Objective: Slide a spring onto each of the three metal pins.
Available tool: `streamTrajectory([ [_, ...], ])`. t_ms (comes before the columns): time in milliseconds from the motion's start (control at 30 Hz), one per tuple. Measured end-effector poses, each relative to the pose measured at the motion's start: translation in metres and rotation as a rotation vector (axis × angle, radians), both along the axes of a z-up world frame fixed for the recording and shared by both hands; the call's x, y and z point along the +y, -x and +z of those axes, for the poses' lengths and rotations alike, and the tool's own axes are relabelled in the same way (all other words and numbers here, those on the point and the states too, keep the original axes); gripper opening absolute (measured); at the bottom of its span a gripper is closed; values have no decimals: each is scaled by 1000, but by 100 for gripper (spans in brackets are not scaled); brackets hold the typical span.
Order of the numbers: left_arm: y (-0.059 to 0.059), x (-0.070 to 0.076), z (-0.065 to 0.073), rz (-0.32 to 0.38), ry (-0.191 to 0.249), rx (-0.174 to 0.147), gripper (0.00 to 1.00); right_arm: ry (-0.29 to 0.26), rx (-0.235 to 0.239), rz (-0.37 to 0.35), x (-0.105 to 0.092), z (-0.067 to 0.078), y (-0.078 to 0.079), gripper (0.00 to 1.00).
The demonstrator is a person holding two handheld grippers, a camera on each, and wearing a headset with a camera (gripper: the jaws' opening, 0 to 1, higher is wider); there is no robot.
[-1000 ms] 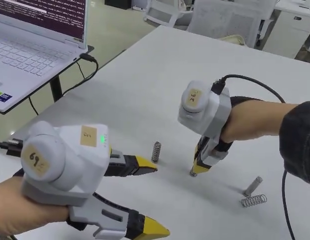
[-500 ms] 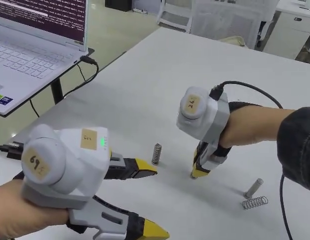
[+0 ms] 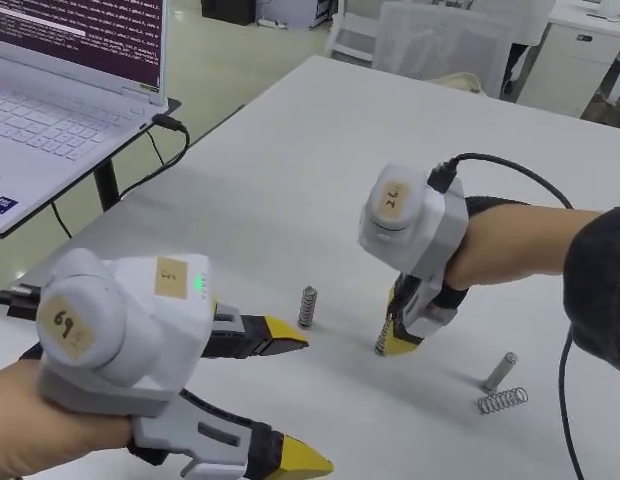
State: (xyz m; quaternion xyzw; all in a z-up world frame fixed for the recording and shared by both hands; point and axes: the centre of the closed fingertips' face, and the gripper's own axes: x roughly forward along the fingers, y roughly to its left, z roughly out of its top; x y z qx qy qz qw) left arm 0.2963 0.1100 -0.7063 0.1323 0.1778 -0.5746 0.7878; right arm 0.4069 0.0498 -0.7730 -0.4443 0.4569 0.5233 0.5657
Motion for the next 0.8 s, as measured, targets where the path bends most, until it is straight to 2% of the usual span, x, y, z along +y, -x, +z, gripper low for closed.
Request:
streamTrajectory([
  [300,-1,-2,2,-11,-5,-7,55,-59,-34,-44,-7,24,-2,22],
  [500,0,-5,4,-23,-8,-11,54,-78,-48,-67,-17,33,0,22],
  [800,0,-12,6,-45,-14,-13,54,-131,-76,-114,-30,59,10,22],
])
